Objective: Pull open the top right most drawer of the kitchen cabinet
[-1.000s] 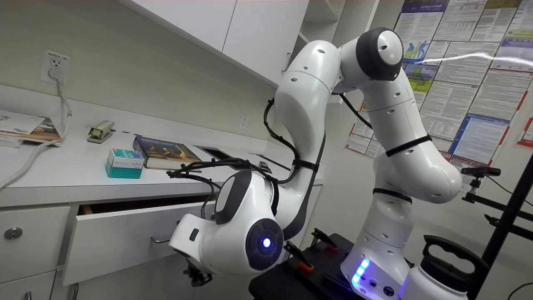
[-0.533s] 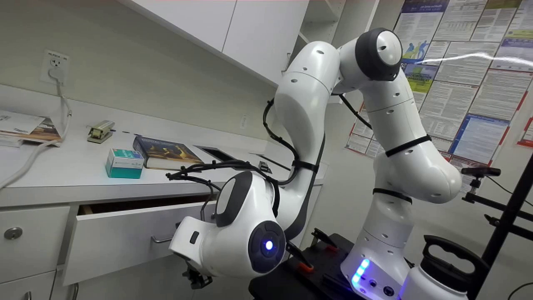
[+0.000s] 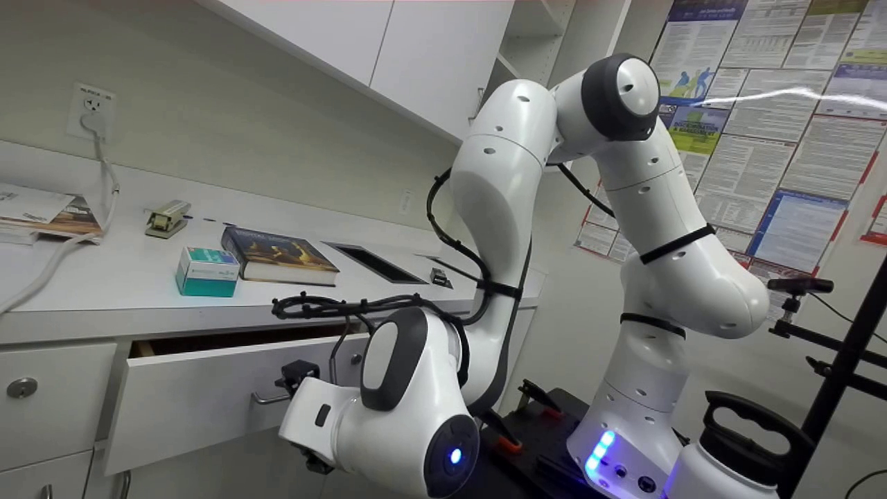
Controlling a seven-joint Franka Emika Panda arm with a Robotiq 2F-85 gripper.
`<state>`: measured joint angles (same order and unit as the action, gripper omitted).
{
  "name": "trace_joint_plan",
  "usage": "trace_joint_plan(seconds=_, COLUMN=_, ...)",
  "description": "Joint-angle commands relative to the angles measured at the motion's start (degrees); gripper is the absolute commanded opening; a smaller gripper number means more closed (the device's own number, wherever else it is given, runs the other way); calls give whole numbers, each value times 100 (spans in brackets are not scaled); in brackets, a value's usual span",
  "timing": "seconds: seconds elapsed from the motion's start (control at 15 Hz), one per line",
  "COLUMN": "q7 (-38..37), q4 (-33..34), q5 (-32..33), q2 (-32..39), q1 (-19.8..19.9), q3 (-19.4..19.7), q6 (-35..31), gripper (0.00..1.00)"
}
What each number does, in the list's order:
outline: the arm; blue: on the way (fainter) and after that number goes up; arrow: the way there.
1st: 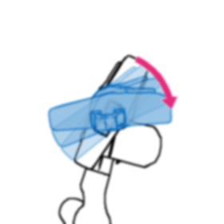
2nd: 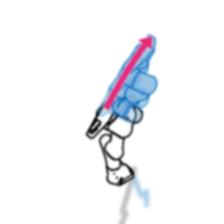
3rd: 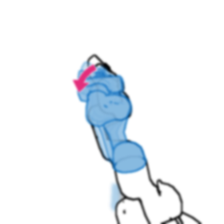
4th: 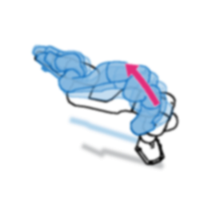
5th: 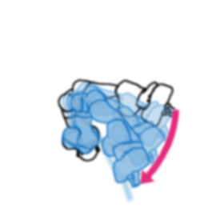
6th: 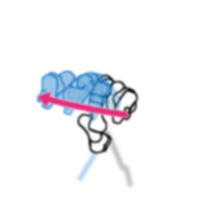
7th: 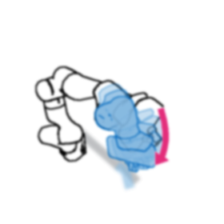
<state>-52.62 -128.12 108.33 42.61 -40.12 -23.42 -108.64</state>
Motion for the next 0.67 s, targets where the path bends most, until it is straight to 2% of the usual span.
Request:
trace_joint_plan(seconds=0.0, q7=-256, q4=265, q5=336, q2=438, q1=-83, q3=18, q6=726, gripper=100)
trace_joint_plan(seconds=0.2, q7=-442, q4=463, q5=535, q2=772, q1=-43, q3=-7, q6=1145, gripper=100)
trace_joint_plan(seconds=0.27, q7=-217, q4=259, q5=449, q2=575, q1=127, q3=-137, q6=960, gripper=100)
trace_joint_plan(seconds=0.53, q7=-281, q4=426, q5=519, q2=802, q1=119, q3=-128, q6=1095, gripper=100)
trace_joint_plan(seconds=0.6, q7=-265, q4=445, q5=525, q2=827, q1=12, q3=-58, q6=1351, gripper=100)
